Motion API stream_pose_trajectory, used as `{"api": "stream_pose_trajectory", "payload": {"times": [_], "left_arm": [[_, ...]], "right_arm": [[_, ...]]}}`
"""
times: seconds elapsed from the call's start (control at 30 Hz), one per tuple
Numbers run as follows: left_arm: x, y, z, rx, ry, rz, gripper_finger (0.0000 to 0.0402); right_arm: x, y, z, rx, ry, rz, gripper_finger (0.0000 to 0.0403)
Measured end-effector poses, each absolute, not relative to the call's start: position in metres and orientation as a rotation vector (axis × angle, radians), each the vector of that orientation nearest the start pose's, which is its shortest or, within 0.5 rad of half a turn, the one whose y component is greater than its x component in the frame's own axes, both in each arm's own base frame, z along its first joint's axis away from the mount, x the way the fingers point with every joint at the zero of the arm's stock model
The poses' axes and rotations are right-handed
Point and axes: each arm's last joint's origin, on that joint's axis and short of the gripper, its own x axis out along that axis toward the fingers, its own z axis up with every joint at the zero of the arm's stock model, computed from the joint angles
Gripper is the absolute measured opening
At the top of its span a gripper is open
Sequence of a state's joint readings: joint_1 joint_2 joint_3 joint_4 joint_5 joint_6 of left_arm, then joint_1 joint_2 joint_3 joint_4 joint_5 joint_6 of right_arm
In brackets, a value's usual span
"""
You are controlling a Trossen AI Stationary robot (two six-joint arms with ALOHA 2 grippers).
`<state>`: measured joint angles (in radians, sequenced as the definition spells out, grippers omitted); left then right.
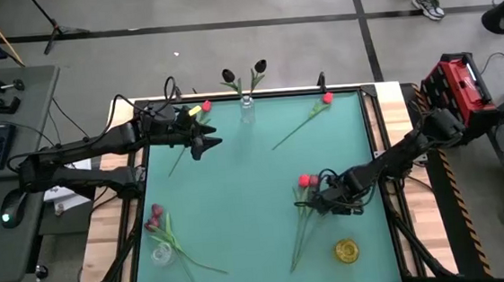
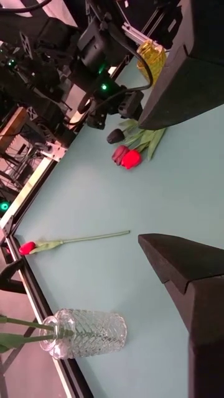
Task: Sort flowers into vase by color
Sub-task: Put the black tulip into the top transparent vase
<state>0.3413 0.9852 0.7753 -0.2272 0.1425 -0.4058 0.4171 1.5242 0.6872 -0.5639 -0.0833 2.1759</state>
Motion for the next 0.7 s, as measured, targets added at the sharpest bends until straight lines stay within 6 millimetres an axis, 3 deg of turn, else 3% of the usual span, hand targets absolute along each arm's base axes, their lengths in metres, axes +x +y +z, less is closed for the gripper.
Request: {"api": "stream_pose_trajectory", "payload": {"times": [0.27, 0.47, 0.7], "left_arm": [[0.202, 0.072, 0.292, -0.568, 0.358, 0.258, 0.0275], [0.198, 0.077, 0.301, -0.598, 0.283, 0.209, 0.0275], [0.191, 0.085, 0.315, -0.583, 0.167, 0.187, 0.0275]], "right_arm": [[0.207, 0.097, 0.133, 1.417, 1.198, -1.170, 0.0017], [0.208, 0.096, 0.157, 1.286, 1.172, -1.213, 0.0011], [0.215, 0.088, 0.208, 1.213, 0.855, -1.107, 0.0003]]}}
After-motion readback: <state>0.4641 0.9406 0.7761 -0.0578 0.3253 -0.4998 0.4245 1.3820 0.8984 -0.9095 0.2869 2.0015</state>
